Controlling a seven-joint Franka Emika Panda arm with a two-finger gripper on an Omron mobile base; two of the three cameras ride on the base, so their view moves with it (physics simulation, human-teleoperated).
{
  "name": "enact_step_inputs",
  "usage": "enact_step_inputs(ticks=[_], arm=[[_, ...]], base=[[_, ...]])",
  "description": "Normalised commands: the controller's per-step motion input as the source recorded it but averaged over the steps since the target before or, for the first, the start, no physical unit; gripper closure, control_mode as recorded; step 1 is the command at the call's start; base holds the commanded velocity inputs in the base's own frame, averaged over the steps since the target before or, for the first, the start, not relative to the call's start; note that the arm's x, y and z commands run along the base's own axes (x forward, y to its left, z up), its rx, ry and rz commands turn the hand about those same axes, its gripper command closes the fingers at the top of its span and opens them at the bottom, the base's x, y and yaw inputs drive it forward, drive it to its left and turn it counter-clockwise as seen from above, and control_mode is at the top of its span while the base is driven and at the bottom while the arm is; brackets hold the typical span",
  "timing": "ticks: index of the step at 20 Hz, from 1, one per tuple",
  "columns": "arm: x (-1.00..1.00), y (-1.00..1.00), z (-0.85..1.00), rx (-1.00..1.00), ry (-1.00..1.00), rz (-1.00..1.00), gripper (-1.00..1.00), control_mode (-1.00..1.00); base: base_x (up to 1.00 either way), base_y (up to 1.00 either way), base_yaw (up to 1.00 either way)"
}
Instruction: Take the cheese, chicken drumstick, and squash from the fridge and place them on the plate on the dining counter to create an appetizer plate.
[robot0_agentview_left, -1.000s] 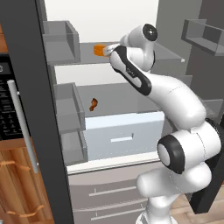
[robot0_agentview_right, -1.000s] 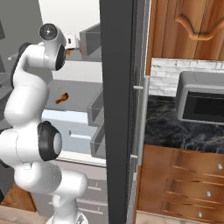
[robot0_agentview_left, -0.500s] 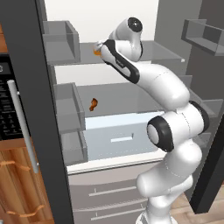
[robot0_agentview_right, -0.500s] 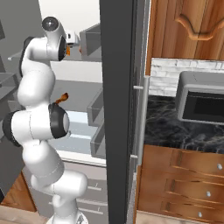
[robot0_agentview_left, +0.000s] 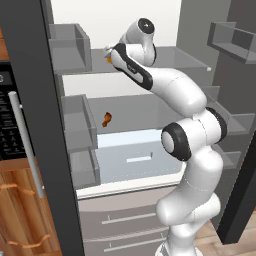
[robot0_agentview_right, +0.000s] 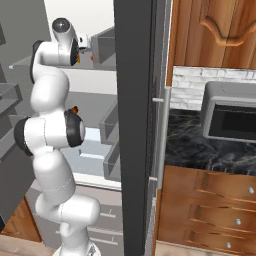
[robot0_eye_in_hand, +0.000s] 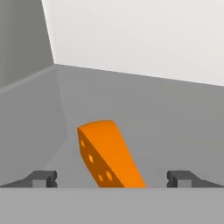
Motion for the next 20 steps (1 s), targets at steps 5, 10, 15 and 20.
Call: enact_step_inputs(ticks=[5, 10, 15, 20], arm=[[0.12, 0.06, -0.3, 0.0, 0.0, 0.0, -1.0, -1.0], [0.15, 0.12, -0.38, 0.0, 0.0, 0.01, 1.0, -1.0], [0.32, 0.16, -0.53, 0.0, 0.0, 0.04, 1.0, -1.0], [0.26, 0.33, -0.71, -0.02, 0.04, 0.04, 1.0, -1.0]], base=[[0.0, 0.0, 0.0], [0.0, 0.0, 0.0], [0.0, 0.0, 0.0], [0.0, 0.0, 0.0]])
